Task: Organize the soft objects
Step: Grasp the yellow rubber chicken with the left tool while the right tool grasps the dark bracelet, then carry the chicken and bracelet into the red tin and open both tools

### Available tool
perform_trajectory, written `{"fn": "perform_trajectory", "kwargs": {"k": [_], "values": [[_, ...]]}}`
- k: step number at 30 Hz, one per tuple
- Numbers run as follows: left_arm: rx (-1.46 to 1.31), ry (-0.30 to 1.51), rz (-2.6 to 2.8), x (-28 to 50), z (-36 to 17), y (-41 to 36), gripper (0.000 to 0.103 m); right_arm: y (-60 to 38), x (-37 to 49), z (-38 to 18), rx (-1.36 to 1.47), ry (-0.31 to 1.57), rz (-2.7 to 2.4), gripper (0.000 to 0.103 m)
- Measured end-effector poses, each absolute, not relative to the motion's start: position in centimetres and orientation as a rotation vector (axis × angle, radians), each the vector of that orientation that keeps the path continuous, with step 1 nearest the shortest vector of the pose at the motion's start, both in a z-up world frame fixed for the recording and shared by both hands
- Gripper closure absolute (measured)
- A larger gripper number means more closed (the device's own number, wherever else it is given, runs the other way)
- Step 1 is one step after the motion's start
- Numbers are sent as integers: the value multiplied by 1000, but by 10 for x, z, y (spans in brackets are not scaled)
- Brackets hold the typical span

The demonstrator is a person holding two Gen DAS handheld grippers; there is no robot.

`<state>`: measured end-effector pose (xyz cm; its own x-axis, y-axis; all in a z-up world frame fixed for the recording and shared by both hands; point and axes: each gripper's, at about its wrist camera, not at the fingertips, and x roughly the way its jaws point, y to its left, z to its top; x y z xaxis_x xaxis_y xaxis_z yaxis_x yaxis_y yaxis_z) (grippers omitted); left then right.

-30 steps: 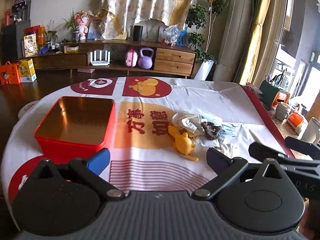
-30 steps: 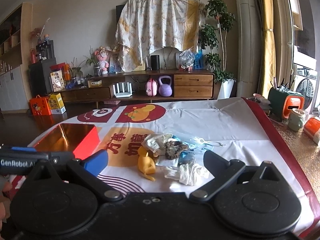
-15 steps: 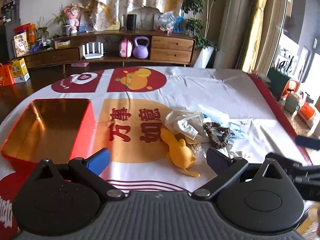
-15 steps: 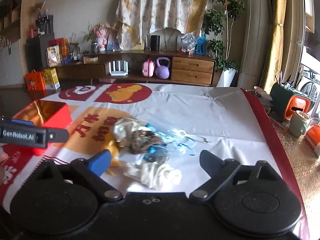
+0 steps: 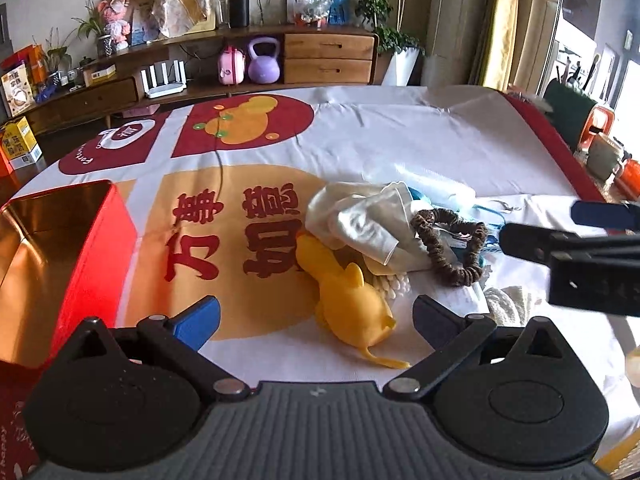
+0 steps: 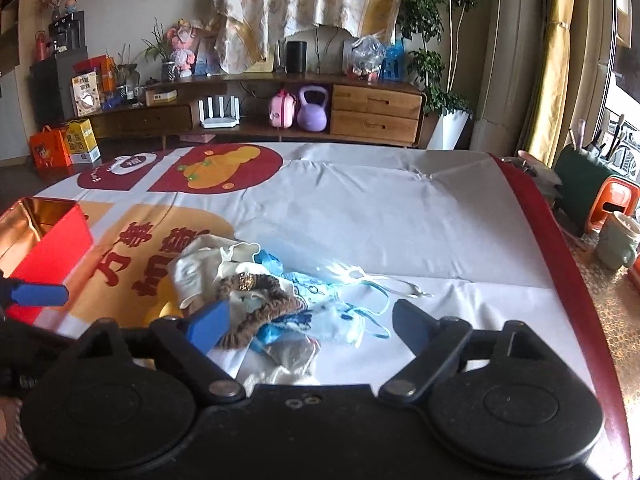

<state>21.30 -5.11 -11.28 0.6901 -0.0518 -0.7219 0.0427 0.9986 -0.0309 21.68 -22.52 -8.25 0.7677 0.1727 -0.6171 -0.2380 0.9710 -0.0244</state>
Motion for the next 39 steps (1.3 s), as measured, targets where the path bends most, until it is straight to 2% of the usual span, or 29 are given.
{"fn": "perform_trajectory", "kwargs": {"k": [6, 10, 18, 20, 24, 27, 29, 32, 35, 39], "values": [[-55, 834, -54, 231, -122, -50, 0, -217, 238, -93, -81, 695, 234, 32], [-81, 861, -54, 242, -130, -50, 0, -214, 246, -100, -70, 725, 241, 47], [-81, 906, -62, 250, -146, -51, 2, -211, 245, -107, -69, 748, 270, 66], [-78, 911, -67, 250, -148, -50, 10, -211, 244, -106, -58, 753, 280, 72], [-91, 915, -81, 250, -148, -47, 18, -211, 244, -104, -45, 747, 284, 81], [-91, 912, -103, 249, -147, -47, 31, -212, 243, -101, -39, 739, 269, 88], [-98, 909, -126, 248, -145, -48, 51, -212, 242, -99, -40, 731, 264, 93], [-116, 909, -163, 246, -142, -50, 69, -211, 240, -97, -47, 721, 261, 95], [-96, 895, -166, 243, -137, -52, 76, -211, 238, -93, -55, 708, 257, 96], [-101, 887, -141, 239, -131, -44, 79, -210, 232, -85, -57, 678, 265, 96]]}}
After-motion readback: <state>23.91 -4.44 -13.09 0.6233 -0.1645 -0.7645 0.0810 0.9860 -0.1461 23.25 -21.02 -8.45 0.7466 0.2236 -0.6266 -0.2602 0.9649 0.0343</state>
